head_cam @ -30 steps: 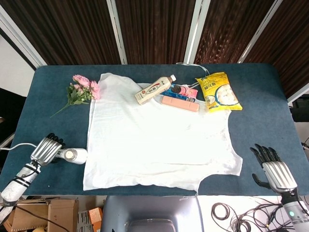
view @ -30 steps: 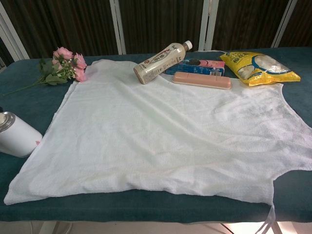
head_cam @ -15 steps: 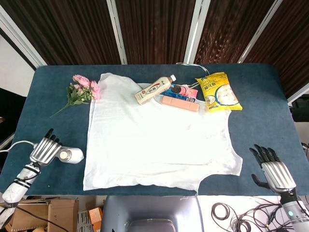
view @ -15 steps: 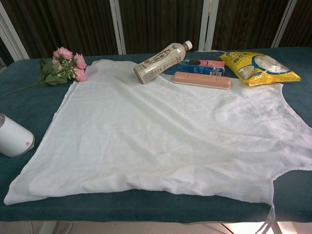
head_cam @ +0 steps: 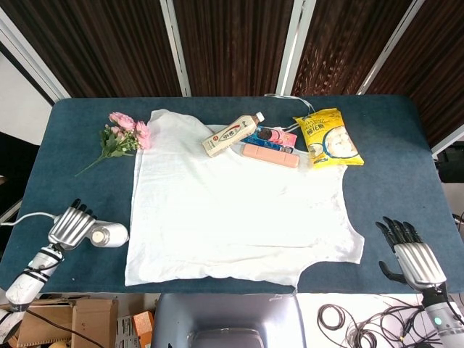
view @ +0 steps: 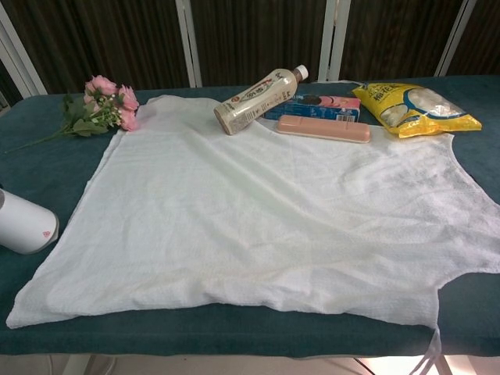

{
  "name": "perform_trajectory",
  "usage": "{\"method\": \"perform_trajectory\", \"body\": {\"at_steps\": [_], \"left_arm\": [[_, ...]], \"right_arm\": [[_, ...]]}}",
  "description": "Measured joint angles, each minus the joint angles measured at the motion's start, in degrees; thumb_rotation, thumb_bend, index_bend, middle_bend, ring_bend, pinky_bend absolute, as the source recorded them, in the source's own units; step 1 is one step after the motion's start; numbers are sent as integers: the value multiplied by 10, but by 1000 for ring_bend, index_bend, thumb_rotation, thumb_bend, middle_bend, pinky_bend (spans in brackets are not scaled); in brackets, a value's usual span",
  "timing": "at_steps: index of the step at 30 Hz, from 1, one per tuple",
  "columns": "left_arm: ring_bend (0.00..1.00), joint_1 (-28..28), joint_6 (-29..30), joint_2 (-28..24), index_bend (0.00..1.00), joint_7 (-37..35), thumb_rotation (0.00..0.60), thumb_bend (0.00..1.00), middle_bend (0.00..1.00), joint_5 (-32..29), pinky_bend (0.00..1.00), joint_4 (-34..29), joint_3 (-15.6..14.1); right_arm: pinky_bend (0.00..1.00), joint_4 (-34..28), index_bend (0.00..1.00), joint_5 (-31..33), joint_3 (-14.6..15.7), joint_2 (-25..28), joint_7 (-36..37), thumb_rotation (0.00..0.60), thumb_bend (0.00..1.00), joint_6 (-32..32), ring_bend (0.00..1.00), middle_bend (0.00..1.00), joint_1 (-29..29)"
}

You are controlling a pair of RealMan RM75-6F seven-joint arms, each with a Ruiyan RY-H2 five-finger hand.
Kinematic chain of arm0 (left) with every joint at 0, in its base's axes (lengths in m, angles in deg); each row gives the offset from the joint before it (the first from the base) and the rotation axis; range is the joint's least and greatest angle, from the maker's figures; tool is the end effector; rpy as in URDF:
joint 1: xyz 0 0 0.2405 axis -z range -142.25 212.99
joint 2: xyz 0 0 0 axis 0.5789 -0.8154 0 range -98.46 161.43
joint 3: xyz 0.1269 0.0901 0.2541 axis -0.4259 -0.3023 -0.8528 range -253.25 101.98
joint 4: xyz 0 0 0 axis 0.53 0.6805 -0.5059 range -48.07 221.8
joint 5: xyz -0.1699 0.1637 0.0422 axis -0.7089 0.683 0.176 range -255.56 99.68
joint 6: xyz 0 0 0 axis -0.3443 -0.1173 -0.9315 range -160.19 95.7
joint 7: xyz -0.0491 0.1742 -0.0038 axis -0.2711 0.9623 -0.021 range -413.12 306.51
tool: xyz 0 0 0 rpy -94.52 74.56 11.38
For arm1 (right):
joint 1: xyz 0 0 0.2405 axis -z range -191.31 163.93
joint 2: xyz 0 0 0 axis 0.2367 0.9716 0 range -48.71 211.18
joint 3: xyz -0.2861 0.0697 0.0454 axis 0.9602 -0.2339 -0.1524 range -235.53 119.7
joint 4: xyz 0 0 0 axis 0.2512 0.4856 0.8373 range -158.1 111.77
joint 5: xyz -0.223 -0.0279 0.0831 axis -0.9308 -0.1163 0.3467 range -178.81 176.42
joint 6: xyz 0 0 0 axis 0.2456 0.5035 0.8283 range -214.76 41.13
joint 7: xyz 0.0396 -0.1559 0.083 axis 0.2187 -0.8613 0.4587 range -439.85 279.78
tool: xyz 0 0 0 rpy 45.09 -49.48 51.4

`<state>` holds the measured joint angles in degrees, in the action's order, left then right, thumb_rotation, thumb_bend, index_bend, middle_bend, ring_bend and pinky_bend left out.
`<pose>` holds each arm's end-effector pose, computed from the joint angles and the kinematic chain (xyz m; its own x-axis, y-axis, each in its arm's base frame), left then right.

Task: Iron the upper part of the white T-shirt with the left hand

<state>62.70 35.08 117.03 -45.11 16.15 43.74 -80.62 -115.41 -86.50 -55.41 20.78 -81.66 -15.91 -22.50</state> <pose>-0.4055 0.3748 0.0474 0.9145 -0.0082 0.4044 0.3660 -0.4088 -0.8360 -0.3833 -0.2185 0.1221 0.4786 -0.2994 0.8254 -0.8730 -0.0614 0.4839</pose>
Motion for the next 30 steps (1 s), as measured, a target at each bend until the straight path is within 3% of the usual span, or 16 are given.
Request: {"method": "perform_trajectory", "body": {"at_steps": [11, 16, 22, 30], "left_arm": [[663, 3, 14, 18, 965, -73, 600, 319, 761, 12, 550, 44, -7], [693, 6, 10, 14, 966, -167, 600, 406, 760, 11, 575, 38, -9], [710, 10, 0, 9, 966, -300, 600, 440, 759, 6, 597, 35, -10], [762, 21, -44, -16, 979, -368, 600, 540, 769, -7, 648, 7, -12]], "right_arm": [[0, 0, 0, 1, 1, 0, -1, 600, 314, -3, 0, 0, -1], [0, 0, 0, 1, 1, 0, 0, 600, 314, -2, 0, 0, 0], [0, 1, 0, 2, 1, -2, -3, 600, 314, -6, 0, 0, -1], [0, 0, 0, 5, 1, -3, -6, 600, 314, -11, 0, 0, -3]]}}
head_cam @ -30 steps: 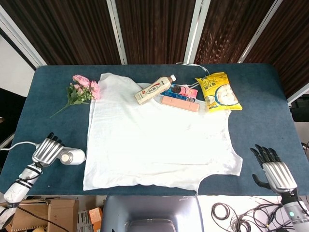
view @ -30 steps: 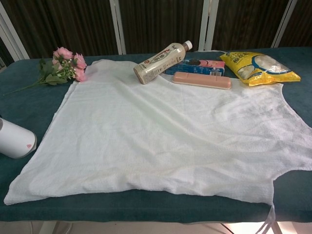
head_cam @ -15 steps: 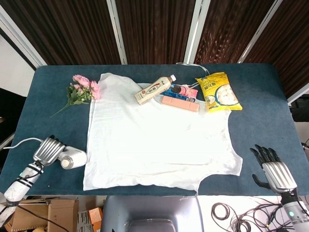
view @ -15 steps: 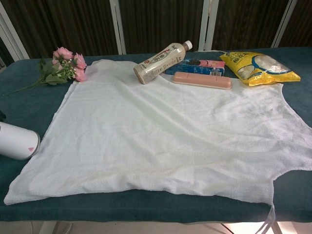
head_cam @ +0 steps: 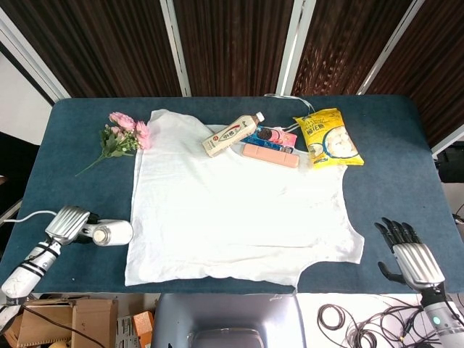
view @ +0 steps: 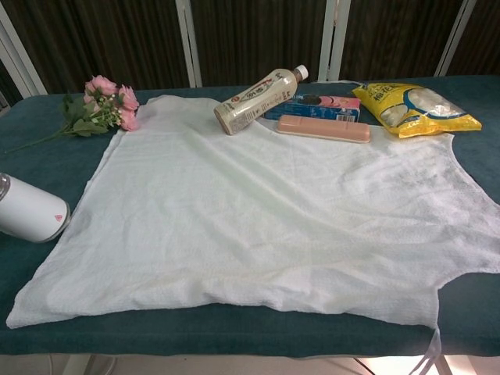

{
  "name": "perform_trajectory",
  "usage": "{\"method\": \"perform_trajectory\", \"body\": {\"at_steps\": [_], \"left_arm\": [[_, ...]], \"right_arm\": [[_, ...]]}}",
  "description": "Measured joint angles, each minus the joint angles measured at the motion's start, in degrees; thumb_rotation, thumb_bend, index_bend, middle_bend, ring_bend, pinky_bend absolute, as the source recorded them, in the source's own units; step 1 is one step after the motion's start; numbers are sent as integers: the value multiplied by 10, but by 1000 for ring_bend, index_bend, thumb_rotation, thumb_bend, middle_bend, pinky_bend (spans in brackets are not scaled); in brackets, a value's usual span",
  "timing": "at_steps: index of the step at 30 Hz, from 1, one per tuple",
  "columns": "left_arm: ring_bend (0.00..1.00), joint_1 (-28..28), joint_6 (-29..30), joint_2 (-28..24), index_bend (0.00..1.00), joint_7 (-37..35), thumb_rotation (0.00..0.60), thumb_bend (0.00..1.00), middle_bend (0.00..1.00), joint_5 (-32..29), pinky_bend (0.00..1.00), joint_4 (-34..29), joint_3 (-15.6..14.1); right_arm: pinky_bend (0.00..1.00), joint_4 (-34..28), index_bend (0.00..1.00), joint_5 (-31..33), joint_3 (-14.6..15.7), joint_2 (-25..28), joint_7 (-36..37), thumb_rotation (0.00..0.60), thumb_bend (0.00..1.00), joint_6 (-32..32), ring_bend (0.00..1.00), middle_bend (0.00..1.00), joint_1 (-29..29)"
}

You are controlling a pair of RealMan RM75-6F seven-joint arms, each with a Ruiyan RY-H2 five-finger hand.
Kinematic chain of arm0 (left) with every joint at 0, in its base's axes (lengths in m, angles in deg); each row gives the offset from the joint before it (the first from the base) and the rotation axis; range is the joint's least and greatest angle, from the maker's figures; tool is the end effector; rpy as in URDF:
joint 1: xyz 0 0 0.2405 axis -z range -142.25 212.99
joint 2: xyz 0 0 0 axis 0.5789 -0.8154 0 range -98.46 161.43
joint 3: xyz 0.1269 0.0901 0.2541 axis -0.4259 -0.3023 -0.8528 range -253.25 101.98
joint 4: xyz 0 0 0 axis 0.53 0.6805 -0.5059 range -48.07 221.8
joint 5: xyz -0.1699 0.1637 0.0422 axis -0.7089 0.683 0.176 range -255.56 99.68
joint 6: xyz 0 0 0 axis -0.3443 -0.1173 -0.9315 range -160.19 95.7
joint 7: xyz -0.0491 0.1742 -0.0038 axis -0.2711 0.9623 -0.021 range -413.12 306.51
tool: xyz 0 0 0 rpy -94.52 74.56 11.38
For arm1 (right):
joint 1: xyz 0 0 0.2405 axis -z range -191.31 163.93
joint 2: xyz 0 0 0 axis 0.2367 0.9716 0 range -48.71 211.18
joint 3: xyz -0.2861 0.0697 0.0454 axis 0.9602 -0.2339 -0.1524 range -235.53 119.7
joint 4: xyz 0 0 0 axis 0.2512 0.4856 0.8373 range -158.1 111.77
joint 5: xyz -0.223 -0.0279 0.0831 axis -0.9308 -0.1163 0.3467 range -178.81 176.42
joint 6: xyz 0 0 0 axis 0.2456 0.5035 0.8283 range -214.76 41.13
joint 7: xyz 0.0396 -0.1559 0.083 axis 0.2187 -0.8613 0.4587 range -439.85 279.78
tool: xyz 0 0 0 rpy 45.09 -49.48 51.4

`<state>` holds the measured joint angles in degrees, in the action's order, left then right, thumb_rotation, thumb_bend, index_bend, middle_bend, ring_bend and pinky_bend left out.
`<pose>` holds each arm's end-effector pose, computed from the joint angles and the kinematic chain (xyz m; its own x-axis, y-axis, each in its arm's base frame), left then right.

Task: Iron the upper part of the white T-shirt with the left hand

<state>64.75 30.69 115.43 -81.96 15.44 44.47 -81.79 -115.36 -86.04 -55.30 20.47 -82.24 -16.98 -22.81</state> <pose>-0.4141 0.3892 0.0576 0.5624 0.2766 0.7792 0.8189 -0.3169 -0.4785 -0.3847 -0.2190 0.1175 0.4811 -0.3167 0.8175 -0.8705 -0.0622 0.4882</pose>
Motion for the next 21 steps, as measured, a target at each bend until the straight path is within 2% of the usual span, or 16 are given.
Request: {"method": "perform_trajectory", "body": {"at_steps": [7, 12, 17, 21], "left_arm": [[768, 14, -37, -53, 988, 44, 600, 591, 777, -22, 648, -112, 9], [777, 33, -101, -105, 989, 100, 600, 551, 783, -69, 656, -225, 27], [780, 60, -165, -157, 988, 139, 600, 525, 786, -148, 659, -348, 65], [782, 83, -200, -179, 989, 148, 600, 505, 787, -215, 661, -395, 100]], "right_arm": [[0, -2, 0, -1, 2, -1, -2, 600, 314, -7, 0, 0, -3], [0, -1, 0, -4, 3, -1, -1, 600, 314, -10, 0, 0, -5], [0, 0, 0, -5, 5, 0, 2, 600, 313, -17, 0, 0, -9], [0, 0, 0, -6, 6, 0, 4, 600, 314, -22, 0, 0, -12]]}}
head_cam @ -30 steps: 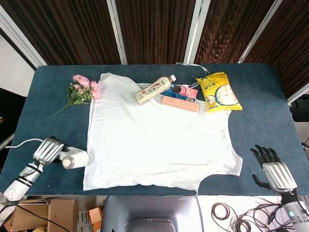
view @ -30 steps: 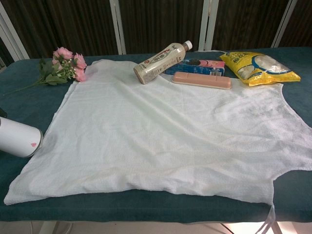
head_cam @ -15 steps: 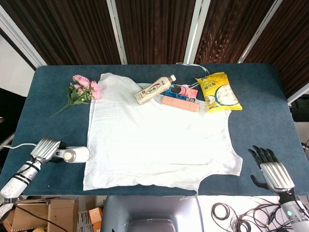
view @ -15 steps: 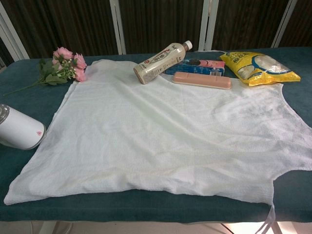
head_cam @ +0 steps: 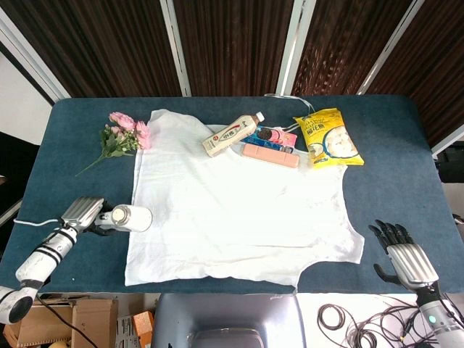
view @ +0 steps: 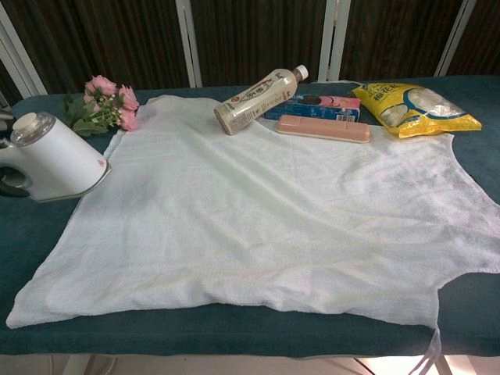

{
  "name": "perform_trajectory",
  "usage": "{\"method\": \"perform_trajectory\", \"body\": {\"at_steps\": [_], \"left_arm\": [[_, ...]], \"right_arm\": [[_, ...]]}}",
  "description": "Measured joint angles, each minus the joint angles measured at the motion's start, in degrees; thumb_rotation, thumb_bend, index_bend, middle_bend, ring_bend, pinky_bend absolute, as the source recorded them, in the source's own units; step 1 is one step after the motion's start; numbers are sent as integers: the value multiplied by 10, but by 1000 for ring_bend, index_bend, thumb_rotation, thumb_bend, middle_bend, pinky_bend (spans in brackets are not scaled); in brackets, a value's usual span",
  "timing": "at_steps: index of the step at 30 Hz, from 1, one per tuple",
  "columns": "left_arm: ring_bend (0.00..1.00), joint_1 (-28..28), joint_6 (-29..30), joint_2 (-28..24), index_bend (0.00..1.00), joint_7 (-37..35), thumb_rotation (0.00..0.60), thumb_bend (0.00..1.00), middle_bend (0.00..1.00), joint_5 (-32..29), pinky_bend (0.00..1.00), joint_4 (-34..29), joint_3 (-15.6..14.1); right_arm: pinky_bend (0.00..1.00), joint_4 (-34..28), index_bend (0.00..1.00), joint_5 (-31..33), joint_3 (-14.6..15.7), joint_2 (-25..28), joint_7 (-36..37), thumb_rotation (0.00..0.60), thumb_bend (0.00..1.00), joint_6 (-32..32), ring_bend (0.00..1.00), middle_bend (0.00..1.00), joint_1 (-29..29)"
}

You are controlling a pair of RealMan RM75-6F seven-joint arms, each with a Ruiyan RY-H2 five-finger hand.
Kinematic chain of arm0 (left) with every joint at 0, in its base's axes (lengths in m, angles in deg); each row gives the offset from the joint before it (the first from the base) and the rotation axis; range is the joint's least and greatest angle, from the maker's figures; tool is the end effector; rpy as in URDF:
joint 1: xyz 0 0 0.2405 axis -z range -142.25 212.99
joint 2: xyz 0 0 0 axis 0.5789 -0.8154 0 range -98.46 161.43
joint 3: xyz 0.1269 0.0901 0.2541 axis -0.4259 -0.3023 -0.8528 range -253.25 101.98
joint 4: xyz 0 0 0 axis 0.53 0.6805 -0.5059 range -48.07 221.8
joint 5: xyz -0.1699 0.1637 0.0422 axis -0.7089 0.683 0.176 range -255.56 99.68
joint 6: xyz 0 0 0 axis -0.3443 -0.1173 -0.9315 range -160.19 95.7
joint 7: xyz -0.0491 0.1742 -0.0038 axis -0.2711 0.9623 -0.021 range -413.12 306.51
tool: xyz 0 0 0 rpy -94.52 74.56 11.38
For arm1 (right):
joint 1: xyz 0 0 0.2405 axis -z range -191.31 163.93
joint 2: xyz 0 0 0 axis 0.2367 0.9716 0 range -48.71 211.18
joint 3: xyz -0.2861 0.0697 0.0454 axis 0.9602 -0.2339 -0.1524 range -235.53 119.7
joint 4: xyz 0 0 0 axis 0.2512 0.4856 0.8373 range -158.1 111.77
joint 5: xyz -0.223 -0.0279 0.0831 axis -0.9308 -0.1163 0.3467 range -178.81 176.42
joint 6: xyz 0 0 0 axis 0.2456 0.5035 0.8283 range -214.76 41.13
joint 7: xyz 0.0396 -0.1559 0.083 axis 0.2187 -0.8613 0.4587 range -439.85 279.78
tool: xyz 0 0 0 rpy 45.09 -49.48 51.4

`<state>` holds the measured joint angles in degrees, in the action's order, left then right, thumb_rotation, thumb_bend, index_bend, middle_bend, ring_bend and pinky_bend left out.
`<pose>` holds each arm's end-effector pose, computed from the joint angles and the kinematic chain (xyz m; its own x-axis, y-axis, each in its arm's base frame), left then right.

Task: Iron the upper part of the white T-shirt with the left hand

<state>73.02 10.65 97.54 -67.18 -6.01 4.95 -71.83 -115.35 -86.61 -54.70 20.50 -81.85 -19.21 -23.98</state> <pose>-0.3087 0.4162 0.0739 0.3263 0.4464 0.8332 0.9452 -0.1425 -0.2938 -0.3833 -0.2213 0.1098 0.4813 -0.3530 0.8023 -0.8709 -0.0888 0.4834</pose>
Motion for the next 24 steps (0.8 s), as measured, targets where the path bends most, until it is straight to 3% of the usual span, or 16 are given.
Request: {"method": "perform_trajectory", "body": {"at_steps": [7, 16, 24], "left_arm": [[783, 44, -11, 21, 991, 123, 600, 499, 787, -122, 661, -19, 30], [788, 136, -3, 103, 995, 335, 600, 498, 790, -332, 666, 4, 34], [790, 214, -1, 159, 998, 425, 600, 490, 793, -477, 669, 17, 34]], "right_arm": [[0, -1, 0, -6, 4, 2, 6, 600, 314, -11, 0, 0, -7], [0, 2, 0, -9, 6, 7, 27, 600, 314, -20, 0, 0, -12], [0, 5, 0, -14, 9, 12, 42, 600, 314, -19, 0, 0, -14]]}}
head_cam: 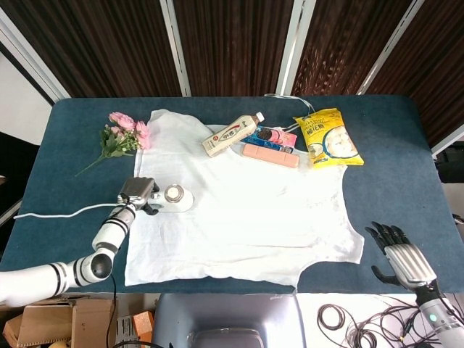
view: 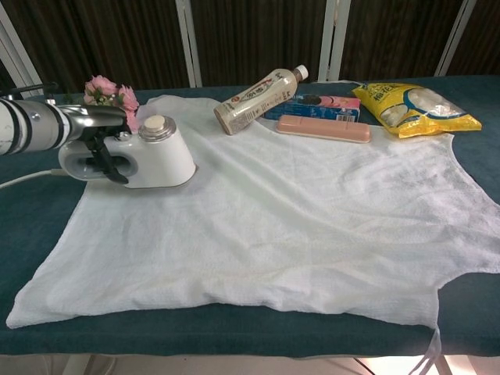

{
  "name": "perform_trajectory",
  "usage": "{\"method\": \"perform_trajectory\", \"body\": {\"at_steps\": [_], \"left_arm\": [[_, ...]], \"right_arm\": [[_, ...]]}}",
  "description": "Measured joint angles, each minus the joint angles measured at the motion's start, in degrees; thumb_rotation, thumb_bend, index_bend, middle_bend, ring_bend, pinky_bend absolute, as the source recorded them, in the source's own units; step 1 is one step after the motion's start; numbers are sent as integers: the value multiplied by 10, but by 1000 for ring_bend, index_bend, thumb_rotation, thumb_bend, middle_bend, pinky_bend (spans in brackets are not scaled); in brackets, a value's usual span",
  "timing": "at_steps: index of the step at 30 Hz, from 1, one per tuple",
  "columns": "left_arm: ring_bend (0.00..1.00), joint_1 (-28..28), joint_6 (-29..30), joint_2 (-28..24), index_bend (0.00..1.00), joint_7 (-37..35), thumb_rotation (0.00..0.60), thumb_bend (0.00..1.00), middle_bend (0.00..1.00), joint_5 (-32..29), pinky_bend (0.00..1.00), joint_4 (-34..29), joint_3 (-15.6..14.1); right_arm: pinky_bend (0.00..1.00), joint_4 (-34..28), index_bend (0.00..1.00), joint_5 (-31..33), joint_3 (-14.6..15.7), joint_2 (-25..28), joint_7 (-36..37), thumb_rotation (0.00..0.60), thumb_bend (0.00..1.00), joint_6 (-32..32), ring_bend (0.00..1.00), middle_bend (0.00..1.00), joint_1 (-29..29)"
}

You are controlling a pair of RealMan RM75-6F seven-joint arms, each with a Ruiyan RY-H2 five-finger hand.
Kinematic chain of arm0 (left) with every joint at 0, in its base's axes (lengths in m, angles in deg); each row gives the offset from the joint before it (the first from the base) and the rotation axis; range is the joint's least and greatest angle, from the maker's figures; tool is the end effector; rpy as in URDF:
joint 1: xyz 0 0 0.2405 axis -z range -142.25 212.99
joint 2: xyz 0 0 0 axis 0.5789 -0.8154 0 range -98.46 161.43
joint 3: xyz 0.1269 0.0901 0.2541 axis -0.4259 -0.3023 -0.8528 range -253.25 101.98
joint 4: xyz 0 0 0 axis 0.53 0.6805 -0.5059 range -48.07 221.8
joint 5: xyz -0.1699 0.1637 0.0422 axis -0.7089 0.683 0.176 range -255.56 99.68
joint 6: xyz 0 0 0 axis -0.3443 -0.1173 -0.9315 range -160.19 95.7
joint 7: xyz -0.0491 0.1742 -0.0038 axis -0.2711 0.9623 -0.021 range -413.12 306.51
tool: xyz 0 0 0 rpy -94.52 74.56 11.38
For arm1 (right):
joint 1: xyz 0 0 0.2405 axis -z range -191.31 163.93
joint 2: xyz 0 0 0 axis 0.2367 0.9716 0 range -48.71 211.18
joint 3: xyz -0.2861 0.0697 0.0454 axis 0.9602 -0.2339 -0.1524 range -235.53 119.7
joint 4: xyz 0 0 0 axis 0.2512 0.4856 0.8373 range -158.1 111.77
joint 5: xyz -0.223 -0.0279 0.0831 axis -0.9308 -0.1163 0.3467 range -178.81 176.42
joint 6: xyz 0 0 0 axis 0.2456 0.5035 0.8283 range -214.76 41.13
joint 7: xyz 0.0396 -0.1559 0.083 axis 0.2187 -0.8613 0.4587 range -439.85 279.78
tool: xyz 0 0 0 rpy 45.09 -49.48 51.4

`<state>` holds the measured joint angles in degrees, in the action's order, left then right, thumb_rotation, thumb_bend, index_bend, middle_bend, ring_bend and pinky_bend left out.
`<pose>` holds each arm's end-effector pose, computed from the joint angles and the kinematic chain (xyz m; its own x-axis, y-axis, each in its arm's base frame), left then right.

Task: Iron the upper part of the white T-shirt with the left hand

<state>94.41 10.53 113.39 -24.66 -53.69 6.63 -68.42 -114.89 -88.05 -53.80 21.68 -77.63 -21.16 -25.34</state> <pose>-0.1843 0.4896 -0.0288 0.4353 0.4679 0.7692 0.8932 -0.1180 -0.4338 -0.3841 -0.2239 0.1108 0.4528 -0.3896 0.8020 -0.8869 -0.1045 0.4500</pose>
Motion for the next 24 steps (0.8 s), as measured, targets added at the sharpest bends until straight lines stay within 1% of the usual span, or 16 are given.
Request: {"method": "perform_trajectory", "body": {"at_steps": [7, 12, 18, 21, 24], "left_arm": [[791, 38, 12, 42, 998, 40, 600, 486, 793, -46, 669, 10, -5], [791, 52, 24, 68, 999, 63, 600, 486, 793, -57, 670, 14, -14], [791, 58, 61, 78, 998, 92, 600, 484, 793, -55, 669, 18, -24], [791, 60, 71, 77, 998, 116, 600, 483, 793, -68, 669, 19, -32], [790, 63, 72, 71, 999, 141, 600, 483, 793, -95, 669, 20, -38]], "right_arm": [[0, 2, 0, -3, 2, 2, 6, 600, 314, 0, 0, 0, -1], [0, 2, 0, -3, 2, 2, 8, 600, 314, -1, 0, 0, -2], [0, 2, 0, -5, 4, 3, 8, 600, 314, 0, 0, 0, -2], [0, 2, 0, -4, 3, 4, 9, 600, 314, 3, 0, 0, 0], [0, 2, 0, -4, 3, 4, 10, 600, 314, 5, 0, 0, 0]]}}
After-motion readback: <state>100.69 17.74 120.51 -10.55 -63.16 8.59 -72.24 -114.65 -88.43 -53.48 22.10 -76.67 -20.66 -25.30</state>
